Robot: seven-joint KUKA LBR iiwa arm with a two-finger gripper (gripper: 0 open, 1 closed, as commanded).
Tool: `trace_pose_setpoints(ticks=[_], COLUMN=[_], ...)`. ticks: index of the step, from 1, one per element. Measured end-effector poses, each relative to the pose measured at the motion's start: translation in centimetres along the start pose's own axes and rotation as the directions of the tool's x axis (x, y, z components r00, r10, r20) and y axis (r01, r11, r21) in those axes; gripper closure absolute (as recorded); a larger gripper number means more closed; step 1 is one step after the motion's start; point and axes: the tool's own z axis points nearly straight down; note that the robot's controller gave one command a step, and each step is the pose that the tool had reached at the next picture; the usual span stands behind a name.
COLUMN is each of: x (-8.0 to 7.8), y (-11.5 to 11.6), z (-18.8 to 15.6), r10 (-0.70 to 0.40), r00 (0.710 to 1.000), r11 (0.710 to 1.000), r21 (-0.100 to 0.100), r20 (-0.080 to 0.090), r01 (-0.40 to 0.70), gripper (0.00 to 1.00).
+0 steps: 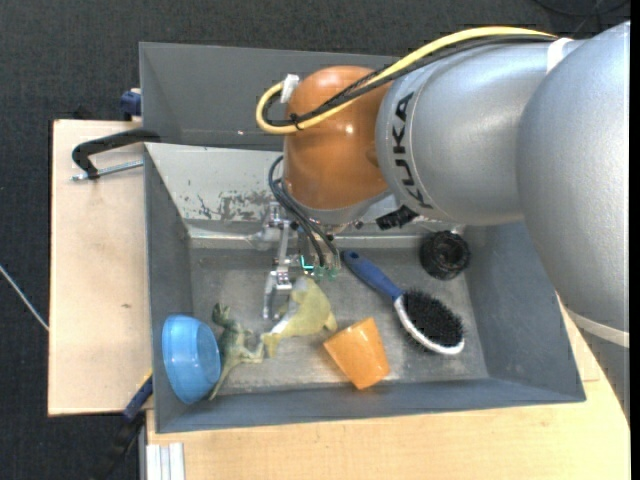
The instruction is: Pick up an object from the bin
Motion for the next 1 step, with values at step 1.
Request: trace_pose_setpoints(ticks=[1], x=[5.51], y=[-11.55], z=[8.22], r10=[-0.458], r00=[0.889], r11=[0.889], r21=[0.004], r20=[0.015], r01=[0.458], gripper=[0.0])
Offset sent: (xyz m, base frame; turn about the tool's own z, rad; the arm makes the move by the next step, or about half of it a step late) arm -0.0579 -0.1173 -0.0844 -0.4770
